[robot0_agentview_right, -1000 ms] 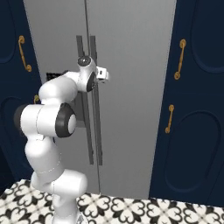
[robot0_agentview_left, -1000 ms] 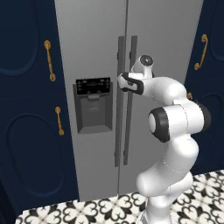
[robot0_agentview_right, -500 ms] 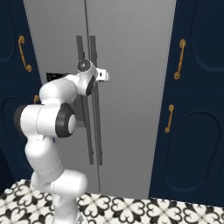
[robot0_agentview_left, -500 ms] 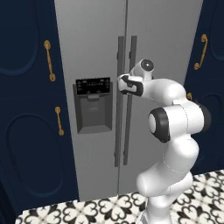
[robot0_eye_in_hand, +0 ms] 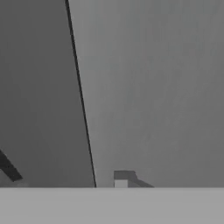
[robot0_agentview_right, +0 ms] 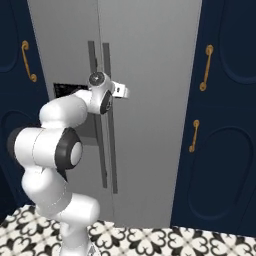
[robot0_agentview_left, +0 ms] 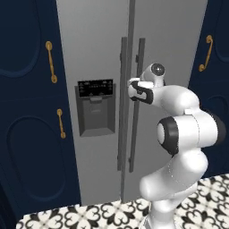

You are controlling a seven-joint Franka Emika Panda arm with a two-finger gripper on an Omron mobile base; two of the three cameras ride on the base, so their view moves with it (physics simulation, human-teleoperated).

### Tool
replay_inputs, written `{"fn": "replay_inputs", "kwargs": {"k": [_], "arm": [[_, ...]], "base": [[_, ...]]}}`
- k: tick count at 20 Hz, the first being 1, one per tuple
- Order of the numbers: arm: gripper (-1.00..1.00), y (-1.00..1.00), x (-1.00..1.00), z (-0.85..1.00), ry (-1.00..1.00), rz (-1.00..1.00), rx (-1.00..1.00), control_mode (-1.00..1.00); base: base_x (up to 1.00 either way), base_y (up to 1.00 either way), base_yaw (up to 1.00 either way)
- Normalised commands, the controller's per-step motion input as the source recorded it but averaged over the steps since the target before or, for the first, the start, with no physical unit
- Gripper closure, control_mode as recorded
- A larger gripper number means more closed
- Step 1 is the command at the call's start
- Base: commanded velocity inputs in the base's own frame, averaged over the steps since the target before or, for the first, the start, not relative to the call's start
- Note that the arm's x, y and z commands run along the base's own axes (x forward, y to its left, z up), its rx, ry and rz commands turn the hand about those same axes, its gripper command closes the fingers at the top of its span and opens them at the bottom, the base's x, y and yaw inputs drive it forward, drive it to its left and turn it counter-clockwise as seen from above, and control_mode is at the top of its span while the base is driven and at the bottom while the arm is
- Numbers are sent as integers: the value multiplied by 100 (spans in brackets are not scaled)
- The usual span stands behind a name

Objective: Take the strawberry from the fridge and place it on top of the pancake, located on the dining counter.

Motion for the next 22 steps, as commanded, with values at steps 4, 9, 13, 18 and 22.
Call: {"fn": "replay_inputs", "kwargs": {"k": [4, 9, 13, 18, 22], "arm": [[100, -100, -89, 0, 0, -12, 7, -100], [100, -100, -98, 2, 0, -7, 8, -100], [100, -100, -92, 19, 0, -6, 5, -100], [-100, -87, -71, 18, 2, -2, -1, -100], [-100, -3, -96, -11, -11, 0, -3, -100]], "base": [[0, 0, 0], [0, 0, 0], [0, 0, 0], [0, 0, 0], [0, 0, 0]]}}
